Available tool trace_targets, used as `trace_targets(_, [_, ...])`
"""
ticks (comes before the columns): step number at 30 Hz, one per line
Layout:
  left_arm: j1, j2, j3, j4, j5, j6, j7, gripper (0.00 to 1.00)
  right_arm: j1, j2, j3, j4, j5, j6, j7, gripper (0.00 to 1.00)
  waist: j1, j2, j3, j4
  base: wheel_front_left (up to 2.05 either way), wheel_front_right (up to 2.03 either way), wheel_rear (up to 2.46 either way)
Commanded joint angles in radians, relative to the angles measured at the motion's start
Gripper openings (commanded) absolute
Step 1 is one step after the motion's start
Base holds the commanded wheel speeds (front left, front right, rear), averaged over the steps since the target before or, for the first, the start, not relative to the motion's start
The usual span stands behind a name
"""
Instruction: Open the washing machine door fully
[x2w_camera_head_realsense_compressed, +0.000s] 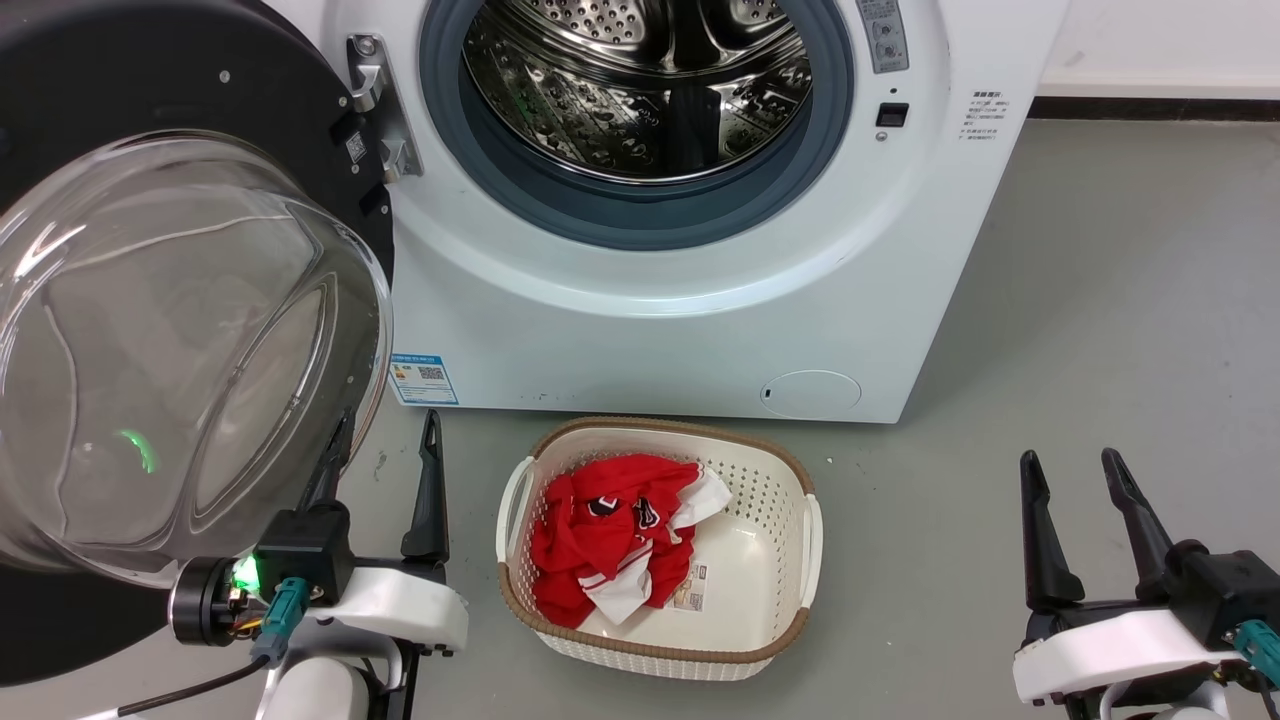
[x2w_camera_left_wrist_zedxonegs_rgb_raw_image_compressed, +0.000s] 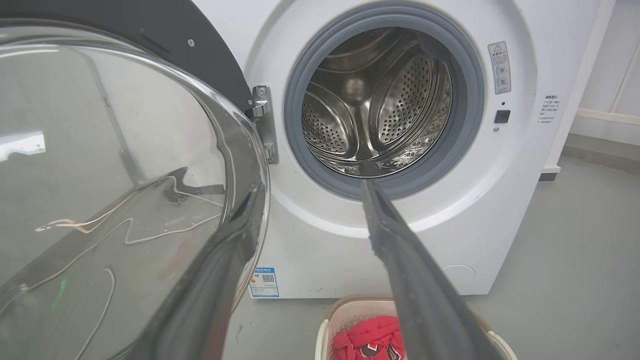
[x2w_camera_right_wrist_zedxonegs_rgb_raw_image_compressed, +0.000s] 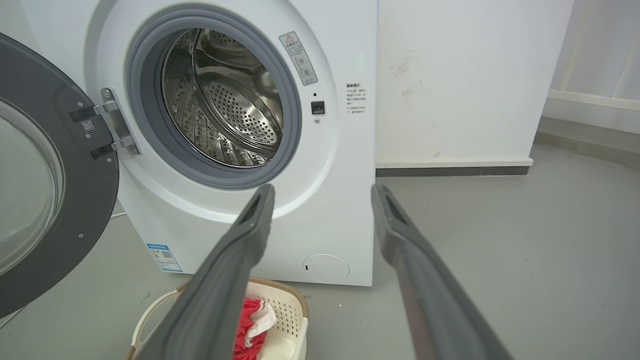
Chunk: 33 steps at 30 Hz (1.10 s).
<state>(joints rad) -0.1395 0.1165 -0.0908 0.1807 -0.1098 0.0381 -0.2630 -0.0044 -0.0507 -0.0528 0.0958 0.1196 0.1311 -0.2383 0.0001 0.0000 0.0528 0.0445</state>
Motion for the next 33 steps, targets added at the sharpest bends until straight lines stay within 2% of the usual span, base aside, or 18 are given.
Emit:
trace_targets(1, [-0.002,-0.003,0.002,-0.002,0.003,-0.001,-0.002,1.00,-0.011,0.001,-0.001,0.001,0.002,-0.001,-0.004,1.00,-0.0001,0.0000,0.001,0.000,0.00,0.00,0.00])
trace_targets(13, [-0.005,-0.002,0.012,-0.005,0.007,-0.012,-0.002,1.00,-0.012,0.001,-0.002,0.009,0.004,-0.001,-0.006,1.00,-0.0001,0.0000,0.006,-0.003,0.00,0.00,0.00])
trace_targets(14, [-0.001,-0.002,0.012,-0.004,0.007,-0.011,0.000,0.00,-0.006,0.000,-0.001,0.007,0.003,0.000,-0.002,0.00,0.0000,0.0000,0.006,-0.003,0.00,0.00,0.00])
trace_targets(16, [0.001,-0.003,0.015,0.012,-0.001,-0.013,0.005,0.00,-0.002,0.000,0.000,0.018,0.011,0.000,0.000,0.00,0.0000,0.0000,0.006,-0.003,0.00,0.00,0.00])
trace_targets(33, [0.007,-0.017,0.058,0.023,-0.341,-0.048,0.090,0.00,-0.027,-0.002,-0.012,0.046,0.350,0.000,0.078,0.00,0.0000,0.0000,-0.002,-0.009,0.00,0.00,0.00])
